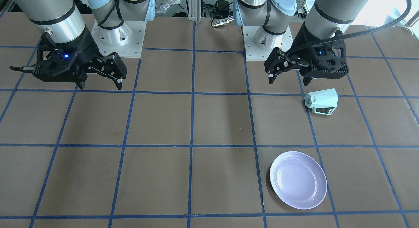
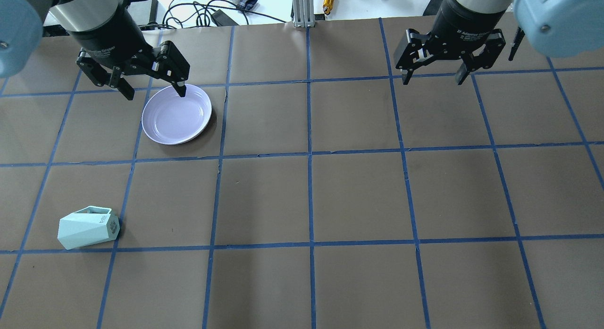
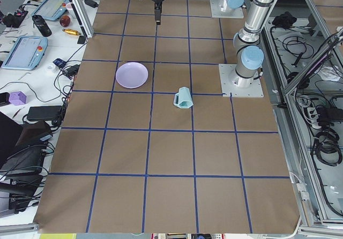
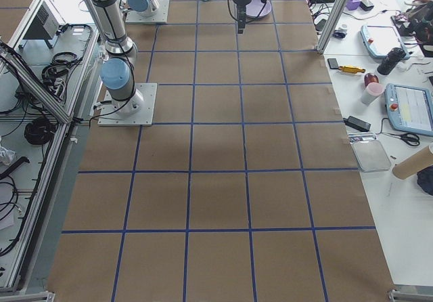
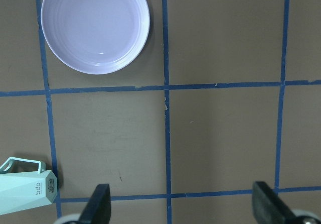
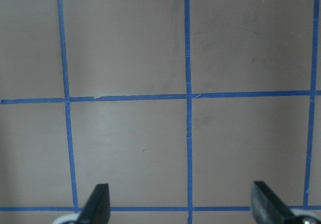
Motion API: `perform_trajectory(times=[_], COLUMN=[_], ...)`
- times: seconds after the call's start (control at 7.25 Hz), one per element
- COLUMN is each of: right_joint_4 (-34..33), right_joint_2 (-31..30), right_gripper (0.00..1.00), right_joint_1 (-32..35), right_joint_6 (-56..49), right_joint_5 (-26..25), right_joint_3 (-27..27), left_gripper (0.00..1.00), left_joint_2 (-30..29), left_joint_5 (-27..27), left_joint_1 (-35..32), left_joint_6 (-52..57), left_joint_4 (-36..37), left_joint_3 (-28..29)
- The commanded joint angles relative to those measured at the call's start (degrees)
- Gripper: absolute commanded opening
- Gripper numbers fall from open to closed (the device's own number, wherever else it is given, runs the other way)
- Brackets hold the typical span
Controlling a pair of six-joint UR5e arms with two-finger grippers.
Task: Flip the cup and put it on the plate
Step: 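Move the left gripper away from the plate toward the teal mug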
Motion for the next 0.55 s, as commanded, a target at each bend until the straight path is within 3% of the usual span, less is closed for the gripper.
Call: perform_trajectory(times=[0.0, 0.41], right_joint_4=[-0.1, 0.0], right_joint_2=[0.0, 0.0], right_gripper=[1.00, 1.00], right_joint_1=[0.0, 0.0], right_joint_6=[0.0, 0.0], right_joint_5=[0.0, 0.0], right_joint_3=[0.0, 0.0], left_gripper=[1.00, 1.00], left_joint_2=[-0.4, 0.0], left_joint_5=[-0.1, 0.0], left_joint_1=[0.0, 0.1], left_joint_6=[-0.1, 0.0], left_joint_4=[-0.2, -0.3], left_joint_3=[0.5, 0.5])
